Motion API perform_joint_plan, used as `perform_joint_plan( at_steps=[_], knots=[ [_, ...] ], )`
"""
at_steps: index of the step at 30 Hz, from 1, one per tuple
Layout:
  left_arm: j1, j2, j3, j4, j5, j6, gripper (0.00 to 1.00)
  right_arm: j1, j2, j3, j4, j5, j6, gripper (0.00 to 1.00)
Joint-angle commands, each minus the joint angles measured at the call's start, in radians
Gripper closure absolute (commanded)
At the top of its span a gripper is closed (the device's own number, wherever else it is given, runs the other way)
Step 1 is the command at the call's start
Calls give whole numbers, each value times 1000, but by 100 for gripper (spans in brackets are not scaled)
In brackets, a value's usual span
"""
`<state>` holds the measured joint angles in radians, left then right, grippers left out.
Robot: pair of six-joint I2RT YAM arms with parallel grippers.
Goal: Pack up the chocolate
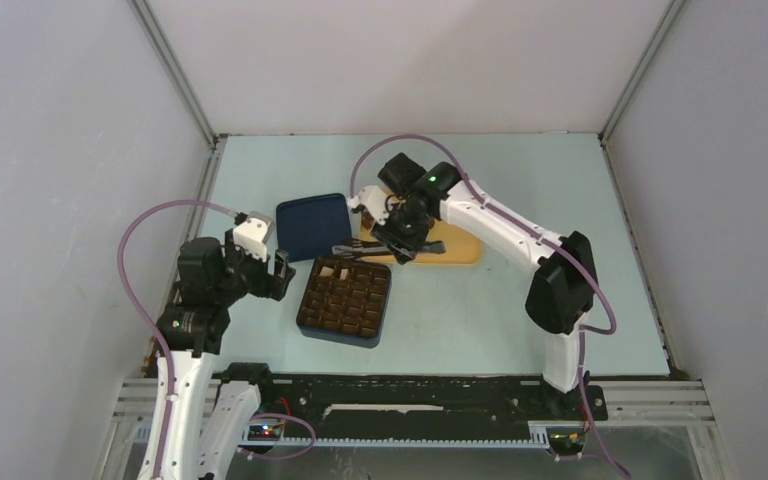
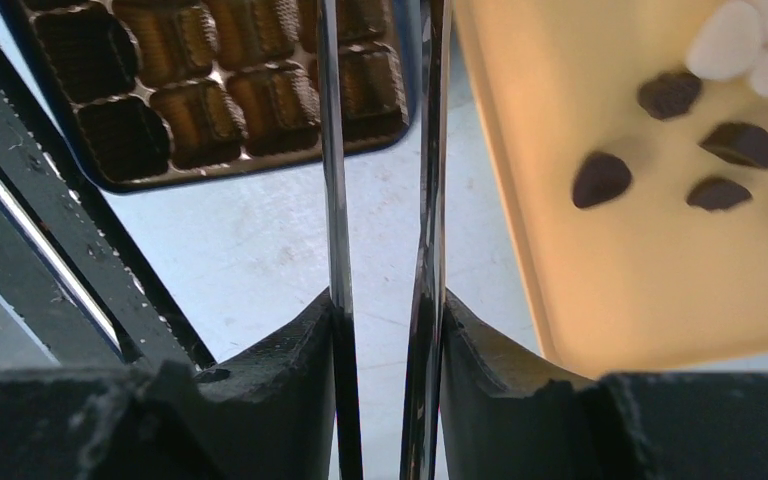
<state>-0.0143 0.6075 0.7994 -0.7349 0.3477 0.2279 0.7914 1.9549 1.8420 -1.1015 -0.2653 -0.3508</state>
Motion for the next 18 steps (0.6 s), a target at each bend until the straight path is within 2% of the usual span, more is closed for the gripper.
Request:
perform_joint_plan(
  at_steps=[1,6,12,18],
  knots=[
    [11,-4,-26,26,29,-1,22,-101,-121,-23,25,14,-6,61],
    [11,14,-25,40,52,-12,22,-204,-166,-91,61,32,-13,62],
    [-6,99,14,62,163,-51,20,-273,-143,-97,73,59,-42,59],
    [-213,205,85,-6,129,21,15,-300,-55,-45,52,85,-35,59]
  ],
)
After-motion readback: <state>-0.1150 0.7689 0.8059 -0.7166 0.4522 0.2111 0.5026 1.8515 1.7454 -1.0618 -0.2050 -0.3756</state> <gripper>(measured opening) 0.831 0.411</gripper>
